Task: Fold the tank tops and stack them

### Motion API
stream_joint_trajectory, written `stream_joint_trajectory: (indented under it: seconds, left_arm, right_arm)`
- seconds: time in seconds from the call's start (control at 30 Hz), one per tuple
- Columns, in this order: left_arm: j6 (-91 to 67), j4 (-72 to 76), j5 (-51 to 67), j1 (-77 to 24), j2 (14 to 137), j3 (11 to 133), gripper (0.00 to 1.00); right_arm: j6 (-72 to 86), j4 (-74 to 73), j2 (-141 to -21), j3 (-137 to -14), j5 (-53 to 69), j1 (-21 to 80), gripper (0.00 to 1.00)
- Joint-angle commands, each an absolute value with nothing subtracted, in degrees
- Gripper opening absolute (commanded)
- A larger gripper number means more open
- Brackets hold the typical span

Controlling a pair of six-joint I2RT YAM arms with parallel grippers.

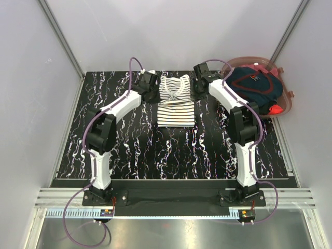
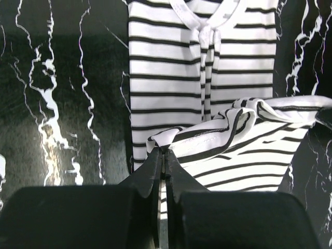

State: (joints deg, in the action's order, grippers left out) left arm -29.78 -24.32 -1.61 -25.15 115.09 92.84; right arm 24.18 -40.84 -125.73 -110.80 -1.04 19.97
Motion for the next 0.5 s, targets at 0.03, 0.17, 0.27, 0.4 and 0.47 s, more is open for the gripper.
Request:
stream_joint_trajectory:
  seconds: [0.03, 0.17, 0.27, 0.4, 0.47]
  left_arm:
    - [-29.27, -22.68, 0.34, -24.0, 117.68, 97.2, 0.04]
    - [-29.7, -21.97, 2.19, -23.03, 119.88, 98.52, 0.04]
    - [-29.97, -21.88, 2.99, -22.15, 122.68, 100.63, 0.3]
    - [-29.88, -21.36, 3.25, -21.18, 122.87, 101.51, 0.68]
    - [-29.45, -20.84, 2.64, -20.83, 120.86, 100.29, 0.75]
  right_arm:
    - [23.29, -39.82, -127.35, -114.7, -1.85, 19.51, 0.0]
    - [22.94, -37.44, -128.67, -115.92, -2.28, 19.42, 0.01]
    - [22.76, -36.56, -131.39, -118.2, -4.21, 19.25, 0.09]
    - [23.82, -34.99, -131.84, -118.92, -7.21, 18.9, 0.6]
    - [23.99, -34.19, -129.74, -117.69, -7.03, 18.72, 0.61]
